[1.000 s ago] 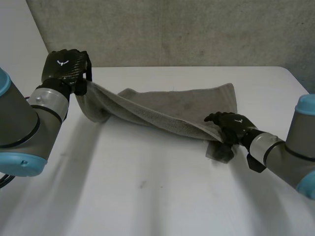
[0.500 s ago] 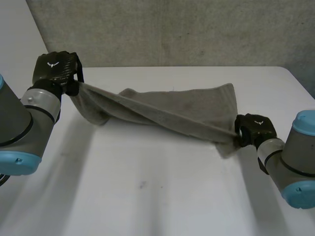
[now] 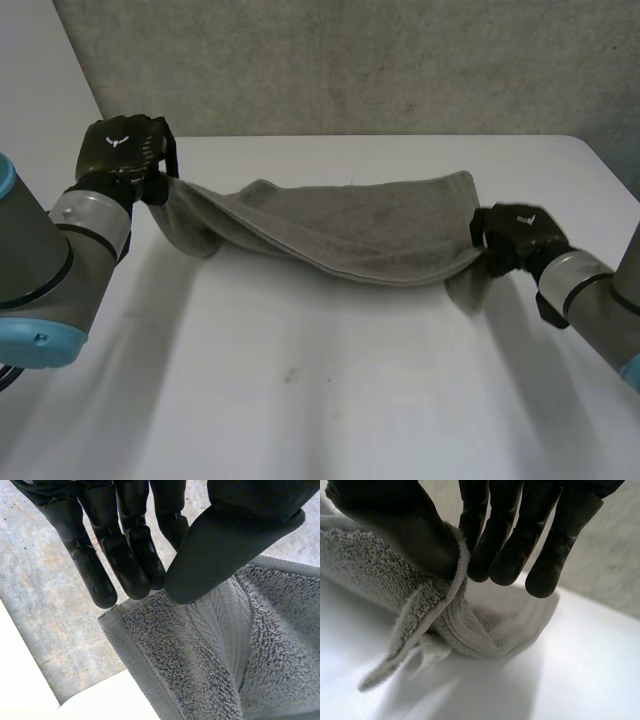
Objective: Fold the towel.
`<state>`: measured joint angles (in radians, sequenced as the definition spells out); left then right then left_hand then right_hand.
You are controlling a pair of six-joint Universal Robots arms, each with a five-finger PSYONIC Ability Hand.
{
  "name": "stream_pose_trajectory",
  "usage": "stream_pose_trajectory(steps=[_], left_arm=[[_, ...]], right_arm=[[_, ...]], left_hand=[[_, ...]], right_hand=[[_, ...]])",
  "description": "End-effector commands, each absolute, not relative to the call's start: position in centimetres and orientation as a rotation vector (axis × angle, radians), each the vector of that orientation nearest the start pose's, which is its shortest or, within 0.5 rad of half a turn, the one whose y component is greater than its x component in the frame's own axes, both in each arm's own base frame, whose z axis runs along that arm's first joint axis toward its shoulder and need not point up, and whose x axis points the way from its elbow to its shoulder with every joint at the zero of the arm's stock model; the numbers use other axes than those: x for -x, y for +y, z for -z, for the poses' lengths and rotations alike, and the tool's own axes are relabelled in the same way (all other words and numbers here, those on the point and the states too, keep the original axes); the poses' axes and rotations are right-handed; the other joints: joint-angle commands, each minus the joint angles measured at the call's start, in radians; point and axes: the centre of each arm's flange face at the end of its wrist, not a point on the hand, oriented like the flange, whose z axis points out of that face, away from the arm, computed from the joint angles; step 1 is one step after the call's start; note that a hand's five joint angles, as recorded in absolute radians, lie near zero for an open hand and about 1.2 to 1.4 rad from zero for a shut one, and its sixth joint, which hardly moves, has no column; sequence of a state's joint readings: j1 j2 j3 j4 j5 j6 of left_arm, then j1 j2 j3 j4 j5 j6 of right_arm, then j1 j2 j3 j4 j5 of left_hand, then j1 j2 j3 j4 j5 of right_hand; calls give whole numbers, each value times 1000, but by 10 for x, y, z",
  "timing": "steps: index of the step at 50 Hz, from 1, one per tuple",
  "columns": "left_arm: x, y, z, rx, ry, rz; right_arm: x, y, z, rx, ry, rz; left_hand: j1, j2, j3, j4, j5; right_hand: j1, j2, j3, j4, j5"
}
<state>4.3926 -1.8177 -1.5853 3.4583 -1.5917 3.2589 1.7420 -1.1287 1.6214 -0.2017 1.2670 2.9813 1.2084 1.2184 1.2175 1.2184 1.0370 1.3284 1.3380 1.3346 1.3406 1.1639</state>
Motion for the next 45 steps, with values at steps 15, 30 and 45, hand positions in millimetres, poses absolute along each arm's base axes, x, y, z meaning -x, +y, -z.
stream_pose_trajectory(steps=[15,30,45], left_arm=[[236,-303,-250,-466,2216,2365],[235,-298,-251,-476,2218,2355],[216,-230,-377,-442,1917,2630]], right_arm=[[-210,-319,-123,496,2368,1533],[-179,-342,-225,424,2117,2036],[-177,-275,-406,1126,1901,2422]], left_hand=[[188,178,179,178,185],[188,178,179,178,185],[188,178,179,178,185]], right_hand=[[-587,-597,-593,-599,-597],[68,58,62,56,58],[68,58,62,56,58]])
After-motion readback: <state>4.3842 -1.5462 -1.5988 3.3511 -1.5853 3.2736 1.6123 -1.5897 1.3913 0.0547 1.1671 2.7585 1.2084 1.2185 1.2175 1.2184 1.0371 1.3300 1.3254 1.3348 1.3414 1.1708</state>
